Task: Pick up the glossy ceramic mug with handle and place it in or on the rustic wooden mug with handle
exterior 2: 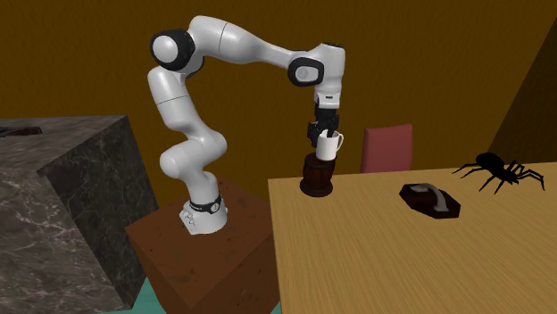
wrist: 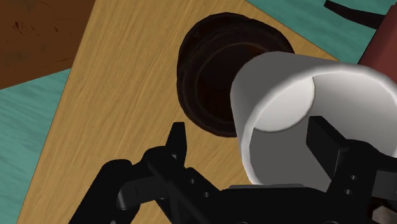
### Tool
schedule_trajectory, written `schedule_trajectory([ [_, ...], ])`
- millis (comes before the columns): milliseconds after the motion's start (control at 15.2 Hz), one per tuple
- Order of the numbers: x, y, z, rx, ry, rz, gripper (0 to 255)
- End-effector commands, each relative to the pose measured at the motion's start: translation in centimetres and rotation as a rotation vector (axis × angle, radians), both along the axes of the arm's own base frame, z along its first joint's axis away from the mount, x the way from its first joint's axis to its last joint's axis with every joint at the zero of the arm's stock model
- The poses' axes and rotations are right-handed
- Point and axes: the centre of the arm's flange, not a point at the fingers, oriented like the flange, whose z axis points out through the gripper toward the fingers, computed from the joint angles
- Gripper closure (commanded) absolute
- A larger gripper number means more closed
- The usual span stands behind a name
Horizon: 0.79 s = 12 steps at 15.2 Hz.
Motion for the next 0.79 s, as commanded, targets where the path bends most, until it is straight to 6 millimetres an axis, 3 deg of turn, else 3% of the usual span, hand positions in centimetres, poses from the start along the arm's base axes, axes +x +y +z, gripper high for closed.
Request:
schedule_trajectory([
  [0,0.0,0.0,0.0,0.000,0.000,0.000,0],
  [66,0.0,0.0,0.0,0.000,0.000,0.000,0],
  [330,0.2,-0.3,5.0,0.000,0.000,0.000,0],
  [726,0.2,-0.3,5.0,0.000,0.000,0.000,0],
])
